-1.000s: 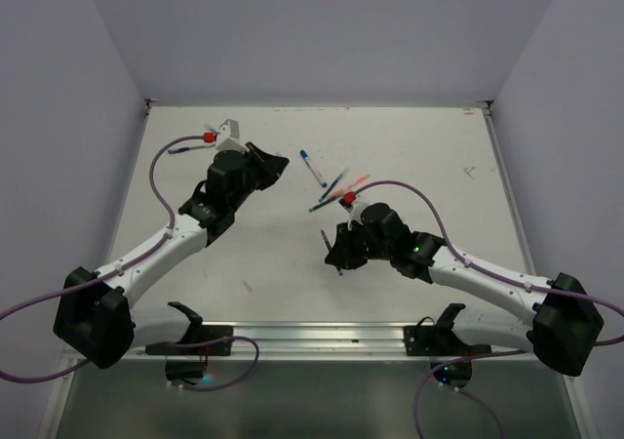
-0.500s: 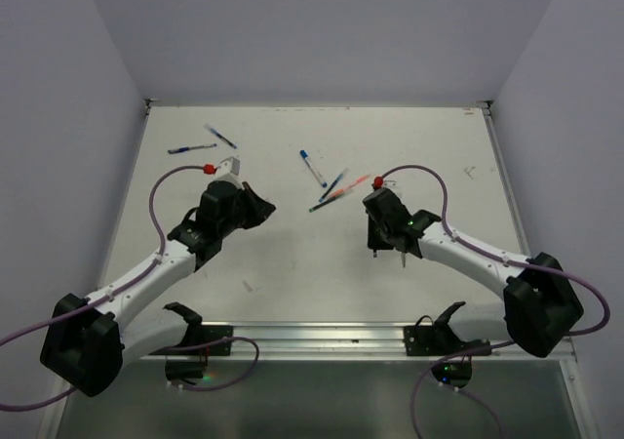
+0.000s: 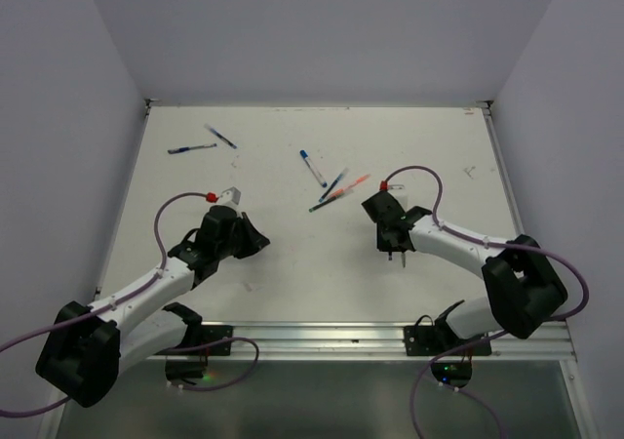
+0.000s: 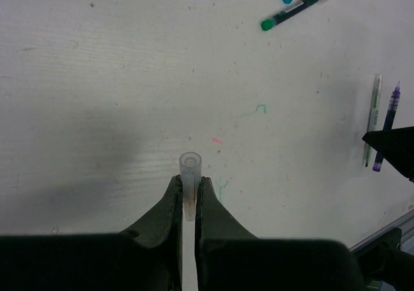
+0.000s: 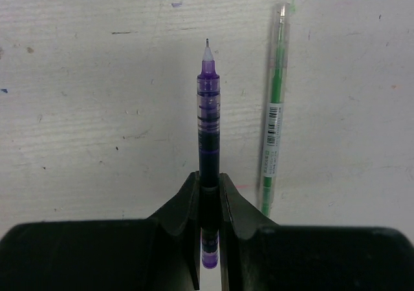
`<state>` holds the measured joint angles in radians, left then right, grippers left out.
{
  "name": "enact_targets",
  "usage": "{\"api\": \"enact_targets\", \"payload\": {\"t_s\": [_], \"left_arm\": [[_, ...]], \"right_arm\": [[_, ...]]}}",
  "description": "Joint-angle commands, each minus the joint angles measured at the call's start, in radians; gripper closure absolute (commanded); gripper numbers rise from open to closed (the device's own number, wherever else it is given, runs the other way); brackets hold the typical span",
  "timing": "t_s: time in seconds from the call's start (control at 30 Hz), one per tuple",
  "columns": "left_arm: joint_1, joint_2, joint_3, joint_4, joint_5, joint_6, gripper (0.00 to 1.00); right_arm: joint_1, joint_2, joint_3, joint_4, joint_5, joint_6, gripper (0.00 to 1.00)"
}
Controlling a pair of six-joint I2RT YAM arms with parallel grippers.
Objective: Open the pen caps
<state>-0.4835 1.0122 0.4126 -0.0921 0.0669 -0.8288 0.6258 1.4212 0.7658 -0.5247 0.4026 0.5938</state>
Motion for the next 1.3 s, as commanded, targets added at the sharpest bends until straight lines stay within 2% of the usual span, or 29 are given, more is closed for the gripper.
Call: {"api": "enact_targets", "payload": {"t_s": [0.0, 0.2, 0.3, 0.4, 0.7, 0.9, 1.07, 1.2, 1.27], "left_arm": [[0.003, -0.006, -0.001, 0.023, 0.014, -0.006, 1.00], [0.003, 0.017, 0.012, -0.057, -0.013, -0.026, 1.00], [0.003, 0.035, 0.005, -0.069, -0.001, -0.033, 1.00], [0.003, 0.037, 0.006, -0.101, 0.005, -0.038, 1.00], [0.002, -0.057, -0.015, -0.274, 0.016, -0.147, 1.00], [0.002, -0.066, -0.021, -0.328, 0.007, -0.150, 1.00], [0.002, -0.012, -0.015, -0.347, 0.007, -0.162, 1.00], [0.002, 0.042, -0.003, -0.376, -0.021, -0.181, 1.00], [0.002, 0.060, 0.003, -0.389, -0.036, -0.191, 0.98]], "right_arm": [[-0.006, 0.031, 0.007, 0.011, 0.025, -0.017, 1.00], [-0.006, 0.084, 0.029, -0.003, -0.001, -0.012, 1.00], [-0.006, 0.085, 0.024, 0.011, -0.011, -0.011, 0.92], [-0.006, 0.097, 0.030, 0.011, -0.013, -0.017, 0.90], [-0.006, 0.082, 0.047, -0.006, 0.005, -0.029, 0.71], [-0.006, 0.096, 0.047, 0.006, -0.005, -0.037, 0.65], [-0.006, 0.039, 0.036, 0.014, -0.021, -0.071, 0.62], [-0.008, -0.070, 0.023, 0.017, -0.065, -0.083, 0.61], [-0.005, -0.096, 0.024, 0.014, -0.097, -0.091, 0.61]]}}
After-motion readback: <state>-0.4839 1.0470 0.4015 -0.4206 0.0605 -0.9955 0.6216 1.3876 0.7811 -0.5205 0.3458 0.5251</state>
